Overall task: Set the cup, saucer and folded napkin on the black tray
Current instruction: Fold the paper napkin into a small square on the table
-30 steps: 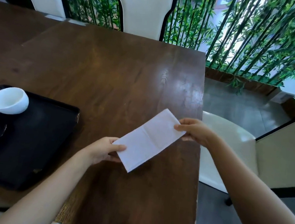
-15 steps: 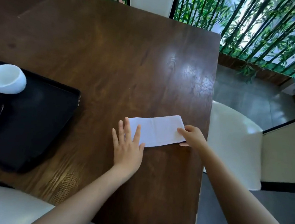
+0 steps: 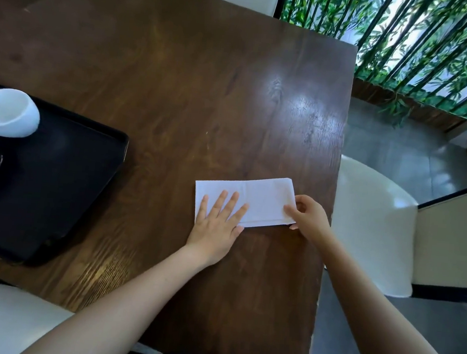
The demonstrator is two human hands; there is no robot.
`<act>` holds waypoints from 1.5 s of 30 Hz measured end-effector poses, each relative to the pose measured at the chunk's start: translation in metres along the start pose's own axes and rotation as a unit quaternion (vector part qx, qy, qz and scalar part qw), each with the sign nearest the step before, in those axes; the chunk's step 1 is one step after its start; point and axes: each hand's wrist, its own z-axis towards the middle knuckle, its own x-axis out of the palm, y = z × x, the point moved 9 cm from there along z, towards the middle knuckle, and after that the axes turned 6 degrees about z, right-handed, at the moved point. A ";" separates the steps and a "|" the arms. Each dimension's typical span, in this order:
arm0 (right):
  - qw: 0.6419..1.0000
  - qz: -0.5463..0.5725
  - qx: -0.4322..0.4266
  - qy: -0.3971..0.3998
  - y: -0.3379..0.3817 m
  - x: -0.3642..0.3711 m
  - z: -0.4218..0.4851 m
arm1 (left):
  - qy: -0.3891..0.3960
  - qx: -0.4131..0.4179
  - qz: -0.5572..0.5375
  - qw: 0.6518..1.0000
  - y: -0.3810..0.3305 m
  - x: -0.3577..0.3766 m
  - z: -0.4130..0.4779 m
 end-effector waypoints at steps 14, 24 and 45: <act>0.998 0.049 -0.028 -0.009 0.006 -0.005 -0.010 | 0.049 0.053 0.001 0.997 0.020 0.001 -0.006; 0.985 0.138 -0.064 -0.088 0.041 -0.007 -0.028 | 0.012 0.068 0.031 0.997 0.014 -0.025 0.020; 0.981 0.123 -0.105 -0.110 0.078 0.005 -0.045 | 0.005 0.193 0.081 0.978 0.014 -0.039 0.044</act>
